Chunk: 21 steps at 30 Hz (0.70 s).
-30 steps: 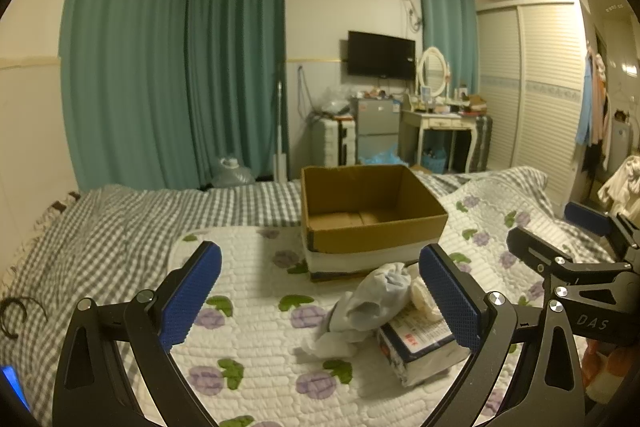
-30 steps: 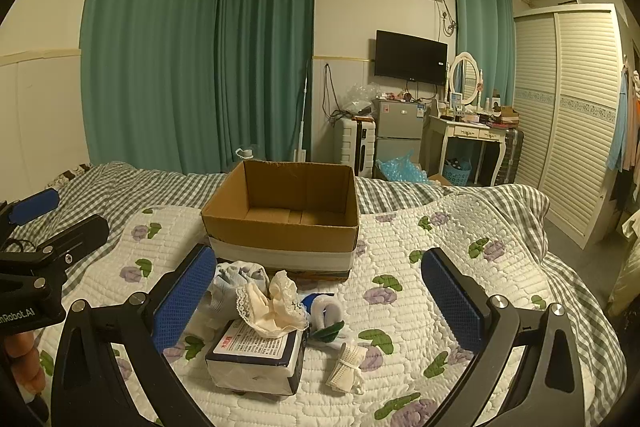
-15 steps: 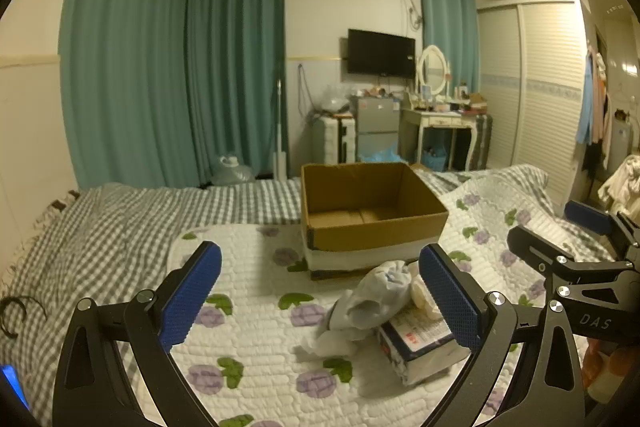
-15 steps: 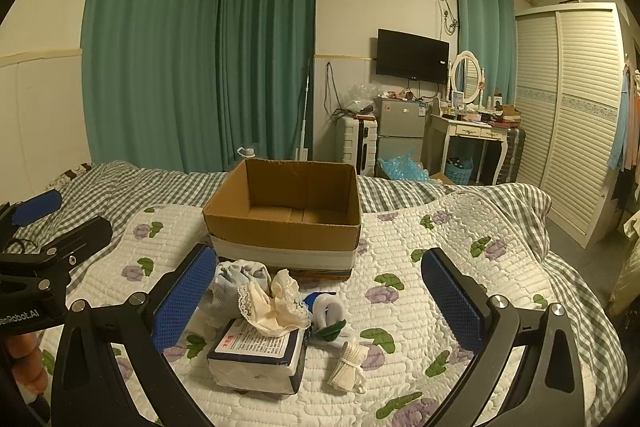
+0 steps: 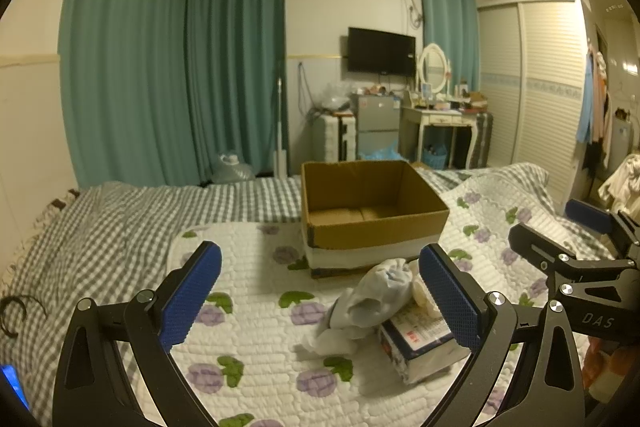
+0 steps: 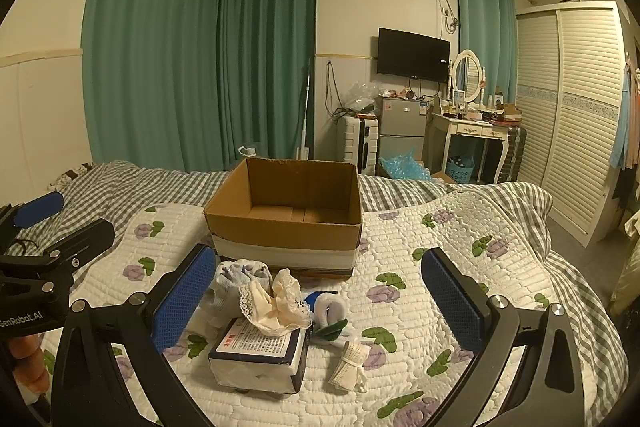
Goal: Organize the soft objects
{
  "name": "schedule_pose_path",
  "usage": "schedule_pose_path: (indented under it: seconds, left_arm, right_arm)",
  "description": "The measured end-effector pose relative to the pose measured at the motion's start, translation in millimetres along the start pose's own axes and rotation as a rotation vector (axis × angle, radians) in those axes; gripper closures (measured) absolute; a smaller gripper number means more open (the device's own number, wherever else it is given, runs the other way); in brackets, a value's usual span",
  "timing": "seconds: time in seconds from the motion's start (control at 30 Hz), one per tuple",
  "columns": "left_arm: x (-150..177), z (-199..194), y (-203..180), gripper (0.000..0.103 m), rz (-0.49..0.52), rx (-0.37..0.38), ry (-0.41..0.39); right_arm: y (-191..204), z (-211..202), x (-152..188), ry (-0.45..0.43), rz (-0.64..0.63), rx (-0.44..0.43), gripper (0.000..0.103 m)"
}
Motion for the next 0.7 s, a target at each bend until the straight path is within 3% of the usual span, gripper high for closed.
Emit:
schedule_pose_path:
  seconds: [0.7]
  left_arm:
    - [1.6,-0.1,-0.1,0.002,-0.002,0.003,0.003]
  right_arm:
    - [2.1,3.1,1.1,0.016,0.005,-0.023,0.0]
Point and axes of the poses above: each gripper's, at about its wrist camera, not at the fingertips, and z roughly the way its jaws point, y to its left, x to its underside, the point moved 9 cm from there along z, roughly the way its jaws point
